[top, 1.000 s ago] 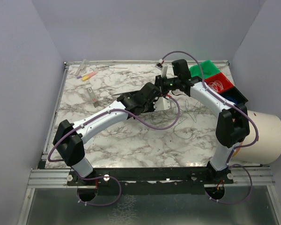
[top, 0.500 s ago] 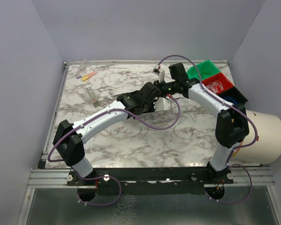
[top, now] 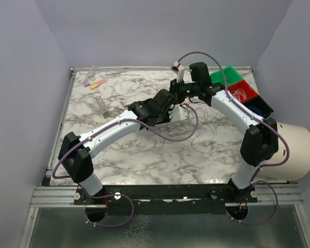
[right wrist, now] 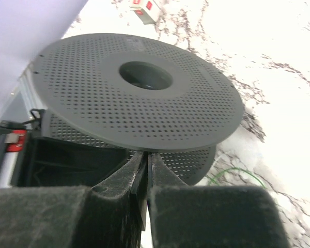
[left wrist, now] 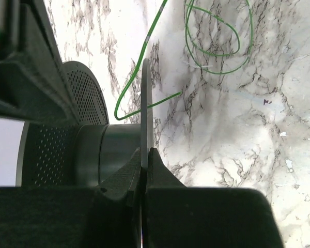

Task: Wrap the cables

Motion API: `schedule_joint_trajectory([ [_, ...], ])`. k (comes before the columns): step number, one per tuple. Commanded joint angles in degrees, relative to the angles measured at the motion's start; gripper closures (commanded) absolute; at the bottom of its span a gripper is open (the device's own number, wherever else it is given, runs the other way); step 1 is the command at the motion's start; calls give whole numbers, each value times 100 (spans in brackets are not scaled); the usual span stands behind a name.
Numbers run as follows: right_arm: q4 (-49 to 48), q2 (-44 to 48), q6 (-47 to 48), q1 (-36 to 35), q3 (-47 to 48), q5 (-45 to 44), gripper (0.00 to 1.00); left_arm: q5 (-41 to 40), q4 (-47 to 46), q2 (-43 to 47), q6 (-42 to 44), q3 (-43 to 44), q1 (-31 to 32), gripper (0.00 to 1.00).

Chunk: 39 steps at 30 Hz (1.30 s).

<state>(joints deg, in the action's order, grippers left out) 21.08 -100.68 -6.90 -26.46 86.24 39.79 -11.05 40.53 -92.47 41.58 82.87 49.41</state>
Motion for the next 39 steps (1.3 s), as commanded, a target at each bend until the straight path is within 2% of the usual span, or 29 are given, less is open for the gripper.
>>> schedule_joint_trajectory([
  [1,-24,76,-218,-35,272,608,94,76,-7,261,43,187,-10,100],
  [11,1056,62,572,-97,163,933,98,103,-10,306,26,149,-13,100],
  [20,1297,237,1019,-207,-122,679,100,151,16,282,2,223,-19,100],
  [26,1196,169,879,-206,-296,970,100,151,34,264,-1,308,-19,100],
  [33,1382,68,970,-202,51,1311,99,127,75,290,30,311,-28,100],
  [39,1168,349,1133,-204,455,506,91,190,117,291,45,309,-28,100],
])
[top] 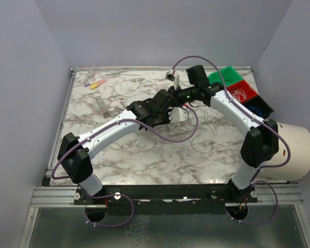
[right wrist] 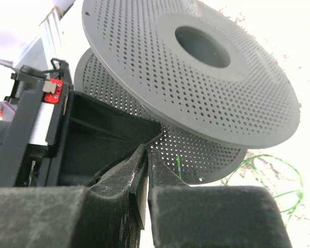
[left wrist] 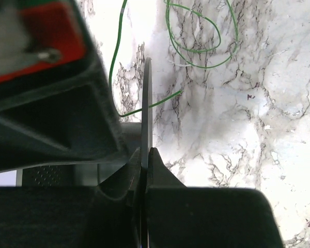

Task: Wrap the cables

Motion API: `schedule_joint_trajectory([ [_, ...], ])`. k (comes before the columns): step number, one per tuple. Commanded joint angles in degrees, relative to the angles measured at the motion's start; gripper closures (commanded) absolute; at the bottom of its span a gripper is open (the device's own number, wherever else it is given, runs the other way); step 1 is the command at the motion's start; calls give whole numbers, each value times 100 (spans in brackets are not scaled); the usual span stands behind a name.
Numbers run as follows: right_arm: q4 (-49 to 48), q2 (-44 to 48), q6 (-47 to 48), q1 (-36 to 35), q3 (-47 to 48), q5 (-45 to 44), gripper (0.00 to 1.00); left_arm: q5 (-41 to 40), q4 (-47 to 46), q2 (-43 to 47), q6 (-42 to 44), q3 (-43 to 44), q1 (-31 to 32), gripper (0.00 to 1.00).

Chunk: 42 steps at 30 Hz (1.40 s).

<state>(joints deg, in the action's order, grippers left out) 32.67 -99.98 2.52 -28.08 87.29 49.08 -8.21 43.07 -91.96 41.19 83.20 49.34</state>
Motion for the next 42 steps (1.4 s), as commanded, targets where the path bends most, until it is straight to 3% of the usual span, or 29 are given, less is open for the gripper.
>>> schedule_joint_trajectory([
  [1,48,281,246,-48,423,-579,91,-91,-133,240,83,280,-21,100],
  [14,1025,-100,1017,-101,402,-1144,95,-87,-106,241,98,284,-21,100],
  [24,1392,-215,1156,-176,420,-706,99,-102,-102,197,100,309,-21,100],
  [42,2363,-353,1982,-235,366,73,100,73,38,315,82,625,-79,100],
])
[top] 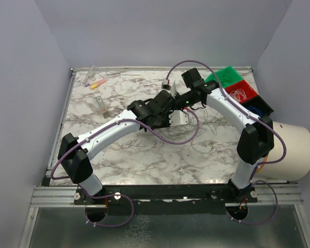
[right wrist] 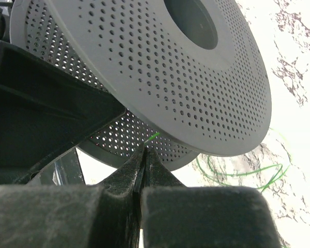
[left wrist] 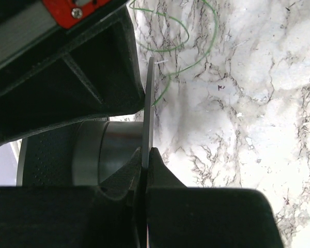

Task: Wrap the cables

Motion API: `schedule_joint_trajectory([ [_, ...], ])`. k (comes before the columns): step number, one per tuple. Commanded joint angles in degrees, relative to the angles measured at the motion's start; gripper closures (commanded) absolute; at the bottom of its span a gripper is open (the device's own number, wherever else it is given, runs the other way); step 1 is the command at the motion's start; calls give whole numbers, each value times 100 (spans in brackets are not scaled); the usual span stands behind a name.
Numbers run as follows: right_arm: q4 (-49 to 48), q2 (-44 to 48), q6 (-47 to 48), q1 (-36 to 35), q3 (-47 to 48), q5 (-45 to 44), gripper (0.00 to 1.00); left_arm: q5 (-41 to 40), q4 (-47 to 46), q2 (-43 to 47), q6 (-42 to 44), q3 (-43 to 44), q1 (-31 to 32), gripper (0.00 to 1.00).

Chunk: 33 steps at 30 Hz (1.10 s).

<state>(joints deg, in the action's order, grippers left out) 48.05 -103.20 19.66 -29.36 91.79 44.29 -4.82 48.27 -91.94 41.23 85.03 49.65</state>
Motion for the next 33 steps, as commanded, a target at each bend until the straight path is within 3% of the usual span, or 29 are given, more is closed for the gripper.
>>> schedule_joint_trajectory([
  [1,749,7,272,-109,-132,594,100,-193,-464,321,48,475,-123,100],
  [7,289,159,124,-131,-432,823,99,23,-398,341,-29,625,-204,100],
  [17,735,117,801,-166,-481,1151,100,236,-365,370,-106,781,-360,100],
  [25,598,247,1034,-166,-836,1011,99,479,-227,378,-135,1016,-459,100],
  [33,927,297,1395,-166,-588,860,100,841,-84,404,-114,1129,-544,100],
])
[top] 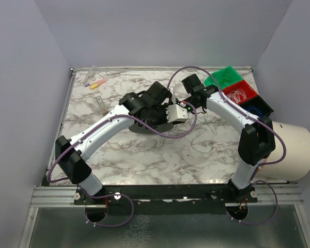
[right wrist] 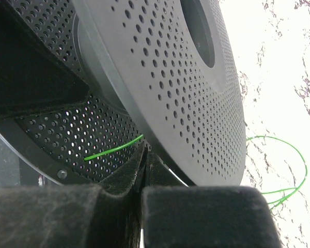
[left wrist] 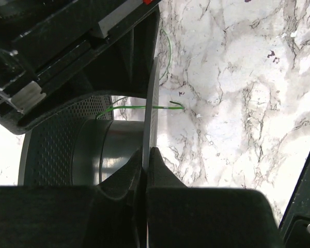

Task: Wrap the cables

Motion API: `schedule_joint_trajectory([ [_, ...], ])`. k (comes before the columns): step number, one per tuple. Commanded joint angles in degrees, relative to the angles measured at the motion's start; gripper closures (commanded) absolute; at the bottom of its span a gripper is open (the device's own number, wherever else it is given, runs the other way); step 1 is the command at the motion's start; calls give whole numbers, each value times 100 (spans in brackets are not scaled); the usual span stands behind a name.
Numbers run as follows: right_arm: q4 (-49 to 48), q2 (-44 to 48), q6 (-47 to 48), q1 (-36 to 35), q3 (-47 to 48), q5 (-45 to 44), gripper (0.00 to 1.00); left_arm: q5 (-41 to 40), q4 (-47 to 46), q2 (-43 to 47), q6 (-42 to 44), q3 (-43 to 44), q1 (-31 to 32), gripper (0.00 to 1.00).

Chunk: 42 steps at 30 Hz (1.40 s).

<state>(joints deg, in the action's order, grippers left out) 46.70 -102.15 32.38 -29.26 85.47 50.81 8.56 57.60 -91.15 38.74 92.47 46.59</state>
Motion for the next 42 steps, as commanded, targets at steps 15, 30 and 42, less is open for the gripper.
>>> schedule_joint_trajectory([
  [15,1793,565,346,-122,1631,-906,71,-252,-863,378,307,138,-254,100],
  [30,-36,384,-1252,1260,1897,477,58,419,-172,312,873,39,-184,100],
  [42,584,165,1152,1044,1127,1303,45,1134,350,77,1410,52,-119,100],
])
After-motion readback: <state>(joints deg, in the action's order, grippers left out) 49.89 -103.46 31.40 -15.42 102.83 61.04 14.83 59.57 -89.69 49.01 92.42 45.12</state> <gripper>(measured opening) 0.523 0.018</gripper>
